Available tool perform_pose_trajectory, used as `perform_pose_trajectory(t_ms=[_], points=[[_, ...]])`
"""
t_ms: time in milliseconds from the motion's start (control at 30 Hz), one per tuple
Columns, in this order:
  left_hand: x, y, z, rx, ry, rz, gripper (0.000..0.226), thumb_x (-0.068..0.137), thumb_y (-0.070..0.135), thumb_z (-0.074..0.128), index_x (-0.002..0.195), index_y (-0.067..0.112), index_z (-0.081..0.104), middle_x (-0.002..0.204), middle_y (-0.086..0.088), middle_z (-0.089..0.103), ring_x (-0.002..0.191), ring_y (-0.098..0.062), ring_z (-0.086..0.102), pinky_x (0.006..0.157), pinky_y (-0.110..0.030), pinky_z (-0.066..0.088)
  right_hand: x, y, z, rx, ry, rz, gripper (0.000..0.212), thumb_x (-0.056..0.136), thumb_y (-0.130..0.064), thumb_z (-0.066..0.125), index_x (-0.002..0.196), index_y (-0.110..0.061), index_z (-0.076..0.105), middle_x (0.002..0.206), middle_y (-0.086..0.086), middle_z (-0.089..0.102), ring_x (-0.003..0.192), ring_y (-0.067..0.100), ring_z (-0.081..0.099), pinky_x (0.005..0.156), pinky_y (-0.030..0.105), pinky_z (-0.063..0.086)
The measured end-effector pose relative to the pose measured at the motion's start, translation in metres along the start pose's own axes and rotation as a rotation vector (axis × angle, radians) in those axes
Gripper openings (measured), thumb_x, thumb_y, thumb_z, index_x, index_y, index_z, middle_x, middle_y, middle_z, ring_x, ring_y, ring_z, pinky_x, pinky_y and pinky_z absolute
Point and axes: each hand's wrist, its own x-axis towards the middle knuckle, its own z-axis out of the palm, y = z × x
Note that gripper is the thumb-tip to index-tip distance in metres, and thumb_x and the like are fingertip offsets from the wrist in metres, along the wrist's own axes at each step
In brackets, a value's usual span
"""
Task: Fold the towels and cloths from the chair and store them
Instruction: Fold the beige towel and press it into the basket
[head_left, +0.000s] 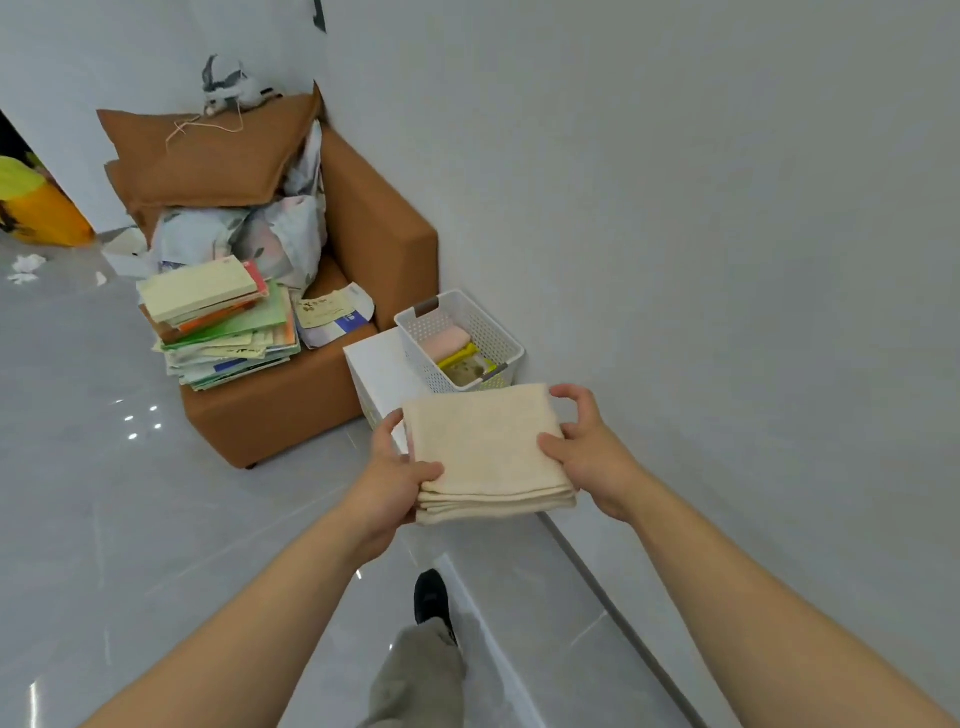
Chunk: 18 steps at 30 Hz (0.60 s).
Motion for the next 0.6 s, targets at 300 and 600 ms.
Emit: perform_pose_trajectory(t_ms=[300,600], points=[[0.228,0.074,-0.014,0.122,-0.111,-0.078,0.062,0.088,-0.003,0.06,0.133,0.04,0.059,0.13,-0.009,0.053,0.108,-0.028,0.059,0.076,-0.035,0.058,0.238,-0.076,-0.004,-0.398,-0.106,0.123,0.047,0.091,-0.003,0.047,0.121,-0.036,0.064,0.123,0.0,0.055,0.09,0.014,0.054,0.063,0.022,0.04],[0.431,0.088,0.011,0.355,0.063,-0.172,0.071,0.084,-0.008,0.048,0.147,0.024,0.045,0.145,-0.008,0.037,0.127,-0.03,0.047,0.104,-0.036,0.048,0.483,-0.067,0.025,-1.004,-0.434,0.108,0.066,0.094,-0.006,0.046,0.156,-0.021,0.032,0.152,0.013,0.029,0.13,0.032,0.048,0.106,0.032,0.041]])
